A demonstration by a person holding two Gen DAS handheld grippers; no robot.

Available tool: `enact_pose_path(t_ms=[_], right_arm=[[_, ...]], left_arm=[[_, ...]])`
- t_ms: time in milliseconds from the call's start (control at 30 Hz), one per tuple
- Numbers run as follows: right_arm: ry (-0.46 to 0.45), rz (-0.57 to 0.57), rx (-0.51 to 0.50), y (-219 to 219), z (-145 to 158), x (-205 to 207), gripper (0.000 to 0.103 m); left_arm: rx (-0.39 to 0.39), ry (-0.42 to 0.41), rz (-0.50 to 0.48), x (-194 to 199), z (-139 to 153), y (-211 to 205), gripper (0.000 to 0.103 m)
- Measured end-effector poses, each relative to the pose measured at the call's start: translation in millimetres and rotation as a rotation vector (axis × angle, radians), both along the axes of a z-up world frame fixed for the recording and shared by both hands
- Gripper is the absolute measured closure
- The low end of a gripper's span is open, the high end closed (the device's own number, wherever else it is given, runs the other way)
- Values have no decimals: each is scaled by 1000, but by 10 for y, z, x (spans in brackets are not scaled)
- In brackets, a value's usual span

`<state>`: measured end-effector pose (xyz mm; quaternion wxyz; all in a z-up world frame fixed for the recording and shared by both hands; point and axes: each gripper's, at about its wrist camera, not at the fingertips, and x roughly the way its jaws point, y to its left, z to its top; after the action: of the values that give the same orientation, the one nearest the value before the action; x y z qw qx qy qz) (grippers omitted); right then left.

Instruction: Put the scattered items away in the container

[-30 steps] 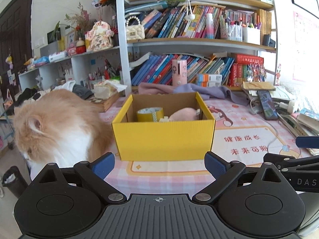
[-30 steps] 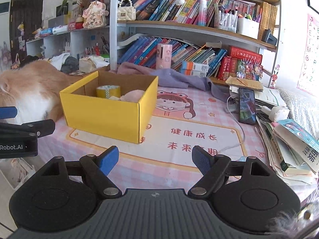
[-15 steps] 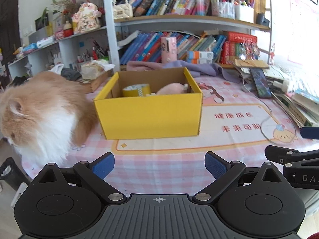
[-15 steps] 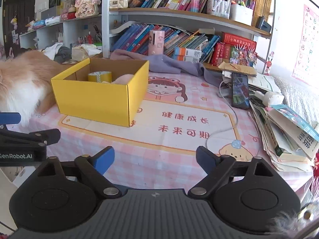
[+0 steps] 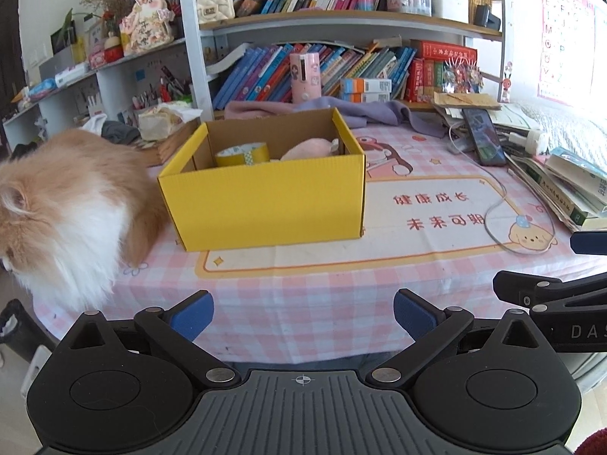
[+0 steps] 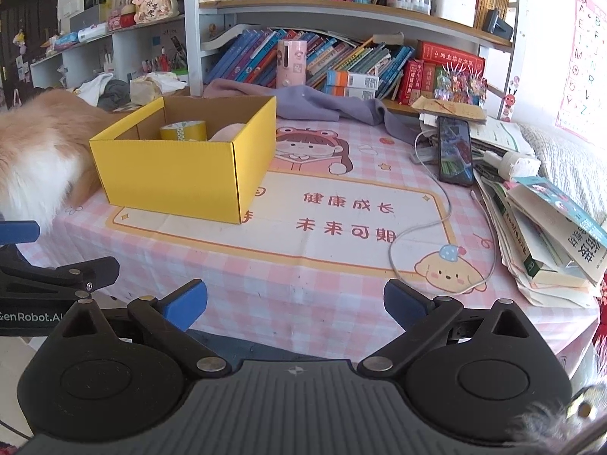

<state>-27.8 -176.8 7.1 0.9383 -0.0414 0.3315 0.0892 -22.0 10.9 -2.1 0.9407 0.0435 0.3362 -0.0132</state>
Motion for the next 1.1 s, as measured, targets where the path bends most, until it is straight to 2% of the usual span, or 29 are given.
enact_pose_path(t_ms=[200,1100], right_arm=[[14,-11,11,-31,-10,-9,2],[18,-28,15,-100,8,-26,0]], left_arm=[[-8,29,-13,-5,-31,-17,0],[-20,58,-17,18,-38,-50,0]])
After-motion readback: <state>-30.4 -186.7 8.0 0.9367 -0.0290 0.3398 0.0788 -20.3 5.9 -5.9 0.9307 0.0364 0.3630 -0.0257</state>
